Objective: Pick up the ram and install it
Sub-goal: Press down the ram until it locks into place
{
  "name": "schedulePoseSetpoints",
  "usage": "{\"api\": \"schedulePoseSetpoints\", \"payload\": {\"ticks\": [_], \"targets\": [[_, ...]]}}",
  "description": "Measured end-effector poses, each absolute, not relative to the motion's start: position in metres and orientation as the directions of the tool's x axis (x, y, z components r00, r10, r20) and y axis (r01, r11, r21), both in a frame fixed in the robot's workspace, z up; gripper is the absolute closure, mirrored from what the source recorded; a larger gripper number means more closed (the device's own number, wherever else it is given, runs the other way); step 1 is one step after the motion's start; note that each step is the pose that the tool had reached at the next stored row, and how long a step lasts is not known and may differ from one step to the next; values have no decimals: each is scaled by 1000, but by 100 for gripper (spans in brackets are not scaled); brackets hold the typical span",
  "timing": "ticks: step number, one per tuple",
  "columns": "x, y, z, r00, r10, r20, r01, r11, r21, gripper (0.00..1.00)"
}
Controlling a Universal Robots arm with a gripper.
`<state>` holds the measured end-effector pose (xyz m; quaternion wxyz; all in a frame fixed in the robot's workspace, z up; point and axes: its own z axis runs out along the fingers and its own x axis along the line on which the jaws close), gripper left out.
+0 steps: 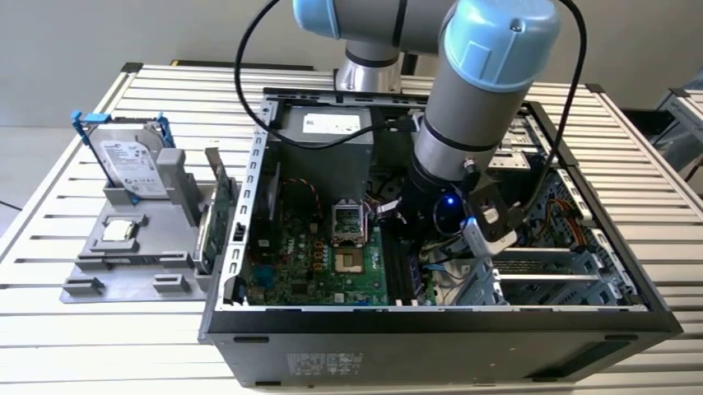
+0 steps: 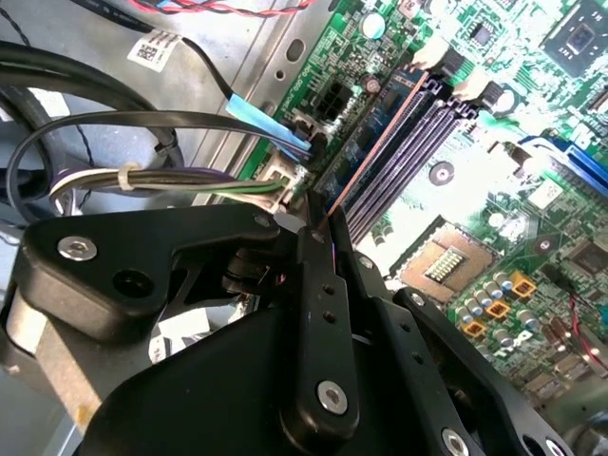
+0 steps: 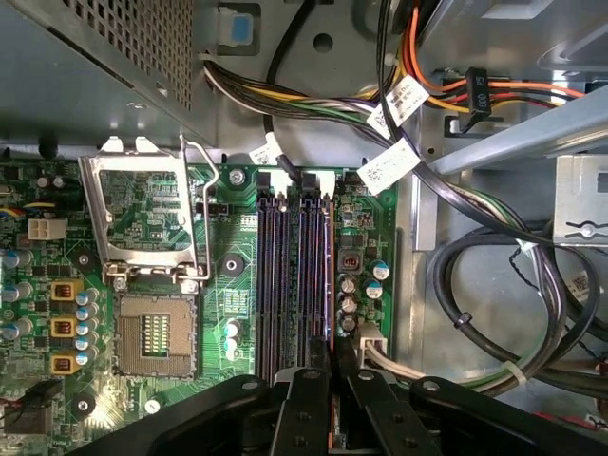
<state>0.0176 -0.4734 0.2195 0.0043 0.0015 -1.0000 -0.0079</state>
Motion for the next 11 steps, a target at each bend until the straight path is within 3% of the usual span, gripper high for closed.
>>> {"api": "schedulePoseSetpoints", "payload": {"ticks": [11], "targets": [[16, -473, 223, -1000, -2, 9, -2, 1000, 13, 100]]}}
